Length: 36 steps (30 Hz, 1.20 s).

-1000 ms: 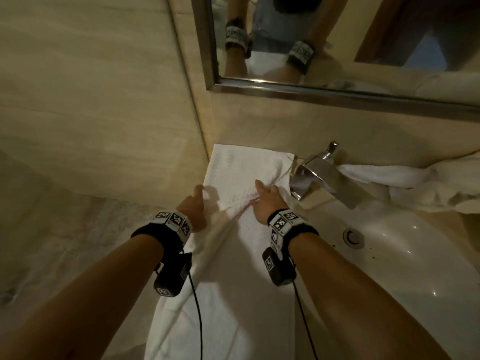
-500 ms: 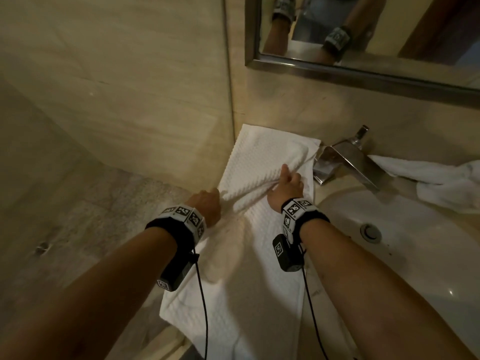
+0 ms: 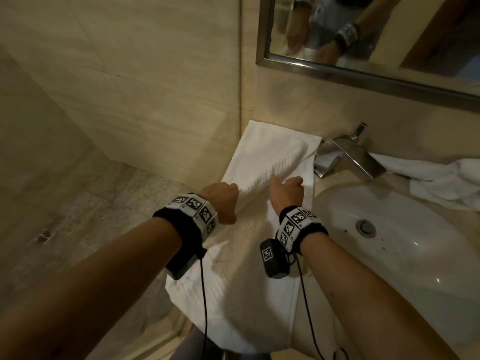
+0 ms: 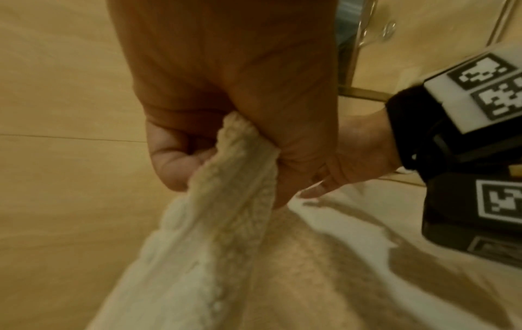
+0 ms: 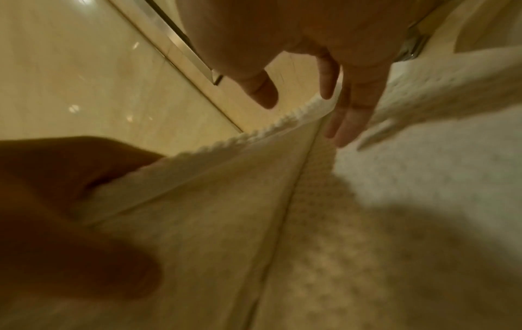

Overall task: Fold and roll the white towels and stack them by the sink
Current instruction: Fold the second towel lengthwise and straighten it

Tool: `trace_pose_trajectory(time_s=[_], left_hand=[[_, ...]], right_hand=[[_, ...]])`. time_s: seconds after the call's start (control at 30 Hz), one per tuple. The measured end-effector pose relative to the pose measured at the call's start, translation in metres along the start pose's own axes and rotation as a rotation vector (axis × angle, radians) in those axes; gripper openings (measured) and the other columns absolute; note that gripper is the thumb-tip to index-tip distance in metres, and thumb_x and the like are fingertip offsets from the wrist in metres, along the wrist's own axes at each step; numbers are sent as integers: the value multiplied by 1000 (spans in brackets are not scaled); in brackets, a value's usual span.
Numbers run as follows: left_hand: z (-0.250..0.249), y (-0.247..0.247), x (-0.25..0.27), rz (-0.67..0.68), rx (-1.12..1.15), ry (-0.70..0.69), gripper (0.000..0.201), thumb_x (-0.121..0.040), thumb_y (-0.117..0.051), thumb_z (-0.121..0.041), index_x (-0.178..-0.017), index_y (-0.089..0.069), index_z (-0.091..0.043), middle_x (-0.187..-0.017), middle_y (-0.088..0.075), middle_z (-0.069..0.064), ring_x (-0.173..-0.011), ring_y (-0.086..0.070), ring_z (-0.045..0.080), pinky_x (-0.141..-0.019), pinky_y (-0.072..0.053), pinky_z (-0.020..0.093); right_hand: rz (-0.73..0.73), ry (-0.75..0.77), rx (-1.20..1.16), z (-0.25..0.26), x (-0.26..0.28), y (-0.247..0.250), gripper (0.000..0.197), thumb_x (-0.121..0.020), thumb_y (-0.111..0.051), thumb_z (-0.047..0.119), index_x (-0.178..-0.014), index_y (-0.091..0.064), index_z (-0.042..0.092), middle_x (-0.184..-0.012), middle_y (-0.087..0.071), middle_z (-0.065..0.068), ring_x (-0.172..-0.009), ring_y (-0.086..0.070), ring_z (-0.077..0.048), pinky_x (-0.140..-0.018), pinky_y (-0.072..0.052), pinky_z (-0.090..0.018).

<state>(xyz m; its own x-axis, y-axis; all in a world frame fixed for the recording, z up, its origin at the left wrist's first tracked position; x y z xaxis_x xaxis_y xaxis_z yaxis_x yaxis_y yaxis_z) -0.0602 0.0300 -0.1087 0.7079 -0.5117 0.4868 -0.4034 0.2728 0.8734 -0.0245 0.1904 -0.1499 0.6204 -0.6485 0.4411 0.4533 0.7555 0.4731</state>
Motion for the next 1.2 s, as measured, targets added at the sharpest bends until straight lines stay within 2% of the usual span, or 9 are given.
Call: trace_pose_trajectory(time_s=[0.13, 0.23, 0.4, 0.5, 0.67, 0.73, 0.83, 1.03, 1.2], left_hand=[[-40, 1, 8, -27, -11, -100, 48, -80, -63, -23, -122, -48, -7, -110, -60, 14, -97, -61, 30, -68, -45, 31], [-49, -9, 10, -26, 12, -112, 49, -79, -64, -24, -122, -46, -8, -110, -59, 12, -96, -60, 29, -69, -47, 33], [2, -51, 30, 27, -48, 69, 57, -80, -62, -27, -129, -36, -17, -128, -44, 8, -121, -45, 31, -96, -38, 49], [29, -68, 46, 4, -56, 87, 49, -84, -56, -26, -129, -36, -20, -129, -43, 7, -118, -47, 31, -101, -30, 50], [16, -51, 58, -142, -92, -66, 21, -96, -37, -17, -116, -41, -11, -111, -58, 15, -99, -56, 34, -83, -42, 42], [6, -42, 62, -162, -69, -120, 19, -101, -28, -27, -109, -38, -12, -100, -62, 16, -82, -58, 33, -67, -42, 40], [-14, -31, 69, -189, -47, -198, 33, -101, -22, -42, -106, -39, -14, -91, -64, 15, -70, -55, 30, -62, -41, 35], [-39, -61, 61, 59, 115, -209, 47, -101, -27, -45, -116, -51, -7, -113, -59, 18, -98, -58, 33, -74, -40, 34], [-56, -77, 51, 257, 112, -227, 51, -99, -33, -48, -123, -54, -9, -121, -59, 14, -105, -56, 30, -86, -42, 35]], right_hand=[[410, -289, -315, -19, 38, -40, 37, -81, -67, 41, -96, -65, 7, -91, -69, -12, -80, -67, -27, -61, -57, -34], [345, -257, -226, -29, 36, -32, 12, -87, -60, 18, -85, -63, 7, -86, -65, -13, -77, -64, -28, -68, -51, -29], [92, -40, 2, -45, 22, -2, 39, -90, -47, 8, -128, -51, 6, -126, -58, -13, -112, -58, -31, -96, -46, -30], [11, 93, -83, -35, 31, 8, 54, -86, -50, 2, -138, -45, 17, -123, -59, -3, -112, -55, -22, -89, -39, -22], [-131, 166, -242, -15, 30, 18, 70, -83, -55, -1, -146, -37, 24, -138, -52, -7, -125, -50, -27, -106, -41, -34], [-232, 170, -182, -16, 26, 29, 71, -85, -46, -8, -147, -35, 27, -142, -44, -13, -128, -46, -30, -104, -40, -33], [-213, 125, 68, -29, 18, 29, 62, -87, -43, -5, -139, -45, 29, -142, -35, -18, -122, -48, -36, -102, -45, -37], [-50, -41, 93, -63, 4, 25, 45, -91, -49, 13, -136, -54, 18, -147, -39, -13, -126, -47, -33, -101, -40, -32], [-159, 298, -59, -21, 12, 42, 47, -86, -45, -3, -122, -66, 20, -131, -52, -7, -113, -54, -24, -95, -42, -22]])
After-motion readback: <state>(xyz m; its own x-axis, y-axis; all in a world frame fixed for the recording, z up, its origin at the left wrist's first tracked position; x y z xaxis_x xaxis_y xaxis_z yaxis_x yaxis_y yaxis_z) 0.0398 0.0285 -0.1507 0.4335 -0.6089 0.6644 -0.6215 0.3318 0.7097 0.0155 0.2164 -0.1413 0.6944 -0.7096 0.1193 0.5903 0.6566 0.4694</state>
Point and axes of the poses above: each hand's wrist, its own x-axis away from the middle knuckle, its own y-axis out of the back of the hand, z = x × y, the point moved 8 cm from there along -x, towards the middle knuckle
